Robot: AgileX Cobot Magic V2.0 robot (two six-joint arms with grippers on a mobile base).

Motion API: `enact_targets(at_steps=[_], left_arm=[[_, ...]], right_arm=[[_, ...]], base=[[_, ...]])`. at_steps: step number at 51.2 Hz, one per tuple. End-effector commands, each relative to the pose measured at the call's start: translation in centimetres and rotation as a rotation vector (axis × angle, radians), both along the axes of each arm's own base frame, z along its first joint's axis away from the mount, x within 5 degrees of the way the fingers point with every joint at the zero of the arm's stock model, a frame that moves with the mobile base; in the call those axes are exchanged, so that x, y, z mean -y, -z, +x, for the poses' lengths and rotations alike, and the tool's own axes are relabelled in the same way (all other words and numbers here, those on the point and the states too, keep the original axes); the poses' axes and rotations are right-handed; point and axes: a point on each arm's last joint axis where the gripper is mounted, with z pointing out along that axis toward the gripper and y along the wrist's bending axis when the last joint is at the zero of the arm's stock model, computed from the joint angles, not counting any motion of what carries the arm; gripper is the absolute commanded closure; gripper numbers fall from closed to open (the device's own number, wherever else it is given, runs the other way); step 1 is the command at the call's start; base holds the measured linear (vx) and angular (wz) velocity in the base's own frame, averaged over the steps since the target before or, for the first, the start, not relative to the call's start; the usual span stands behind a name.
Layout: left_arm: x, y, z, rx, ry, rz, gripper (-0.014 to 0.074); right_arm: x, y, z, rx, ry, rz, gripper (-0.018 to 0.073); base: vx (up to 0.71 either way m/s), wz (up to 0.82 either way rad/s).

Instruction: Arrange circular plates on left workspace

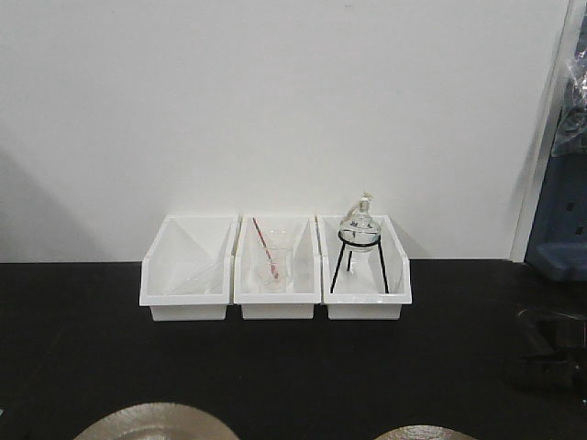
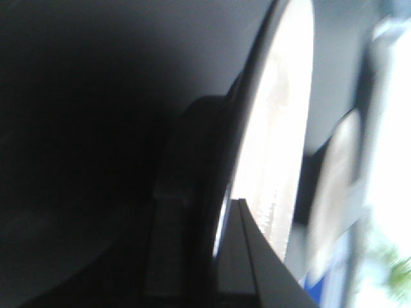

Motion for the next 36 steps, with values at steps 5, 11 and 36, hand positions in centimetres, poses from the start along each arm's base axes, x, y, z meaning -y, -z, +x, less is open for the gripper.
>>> enact_targets(at_steps=[5, 11, 36], left_arm=[[2.4, -4.1, 3.3, 0.186, -0.084, -0.198, 0.0603], [3.9, -4.8, 5.6, 0.201, -0.055, -0.188, 0.0603], [9.9, -2.5, 12.1, 0.13, 0.027, -0.184, 0.06]], right_arm=[[-0.4, -2.0, -0.2, 0.081, -0.037, 0.044, 0.0547], [-0.4, -2.0, -0.2, 0.082, -0.036, 0.043, 0.0547], [-0.4, -2.0, -0.2, 0.082, -0.035, 0.043, 0.0547]], base=[[0.0, 0.0], [0.0, 0.0], [0.0, 0.0]])
